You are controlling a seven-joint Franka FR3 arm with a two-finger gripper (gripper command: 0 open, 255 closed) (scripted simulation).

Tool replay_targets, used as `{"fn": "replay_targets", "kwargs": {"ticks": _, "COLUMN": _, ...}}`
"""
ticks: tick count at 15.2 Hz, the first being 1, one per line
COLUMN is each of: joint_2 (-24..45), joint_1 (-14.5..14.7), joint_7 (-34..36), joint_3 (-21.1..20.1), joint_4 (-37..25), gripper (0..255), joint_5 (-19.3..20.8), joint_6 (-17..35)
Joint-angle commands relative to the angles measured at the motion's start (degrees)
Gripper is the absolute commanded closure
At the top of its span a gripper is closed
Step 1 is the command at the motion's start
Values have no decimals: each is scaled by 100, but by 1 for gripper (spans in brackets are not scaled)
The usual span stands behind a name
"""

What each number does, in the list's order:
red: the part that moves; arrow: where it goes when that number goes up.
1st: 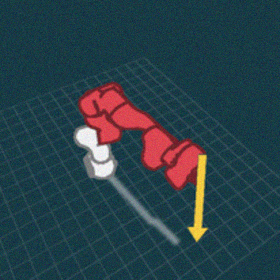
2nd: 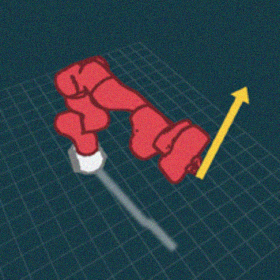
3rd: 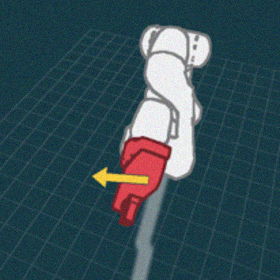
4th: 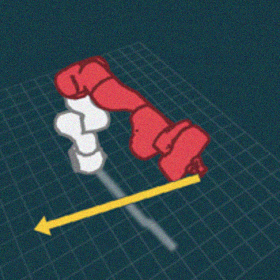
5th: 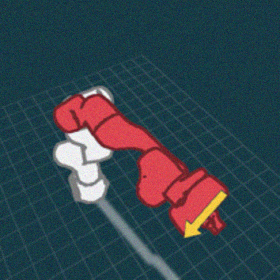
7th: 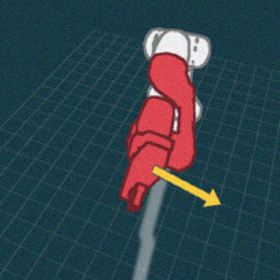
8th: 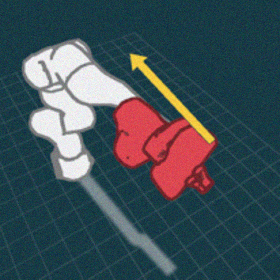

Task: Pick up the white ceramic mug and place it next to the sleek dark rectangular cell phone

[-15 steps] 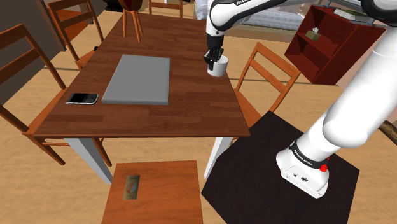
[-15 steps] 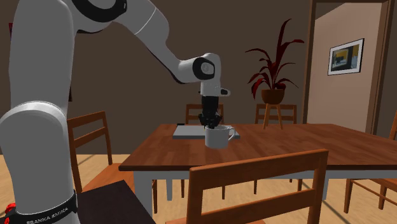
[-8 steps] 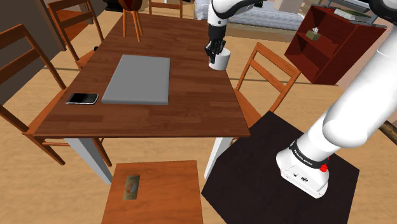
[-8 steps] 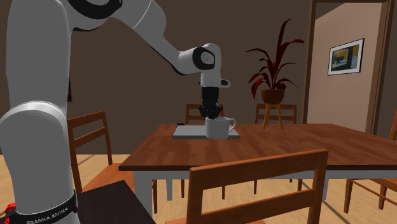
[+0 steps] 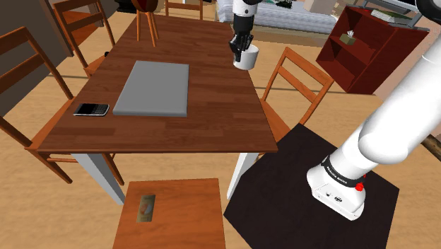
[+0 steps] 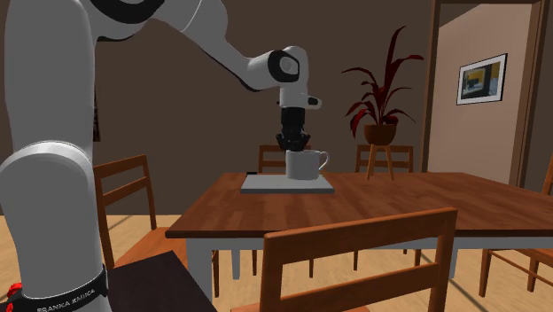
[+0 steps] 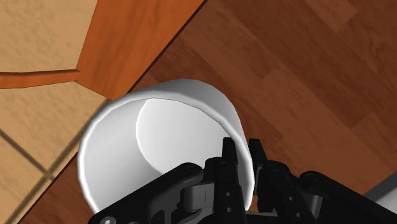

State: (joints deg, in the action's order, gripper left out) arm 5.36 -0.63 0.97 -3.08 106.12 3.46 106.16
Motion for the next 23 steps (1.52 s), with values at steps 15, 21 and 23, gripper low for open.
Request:
{"fn": "replay_targets", "kwargs": {"ticks": 15, "joint_2": 495, "joint_1": 792, "joint_7": 1395, "joint_3": -624, "joint_4": -688, "gripper": 255, "joint_5": -5, "joint_6": -264}}
{"fn": "replay_targets", "kwargs": {"ticks": 21, "joint_2": 1074, "joint_1": 1267, "joint_7": 2141, "joint_3": -895, "joint_4": -1295, "gripper": 255, "joint_5": 86, "joint_6": -331}}
{"fn": "replay_targets", "kwargs": {"ticks": 23, "joint_2": 1309, "joint_1": 1439, "joint_7": 2380, "joint_3": -968, "joint_4": -1564, "gripper": 255, "joint_5": 131, "joint_6": -378}}
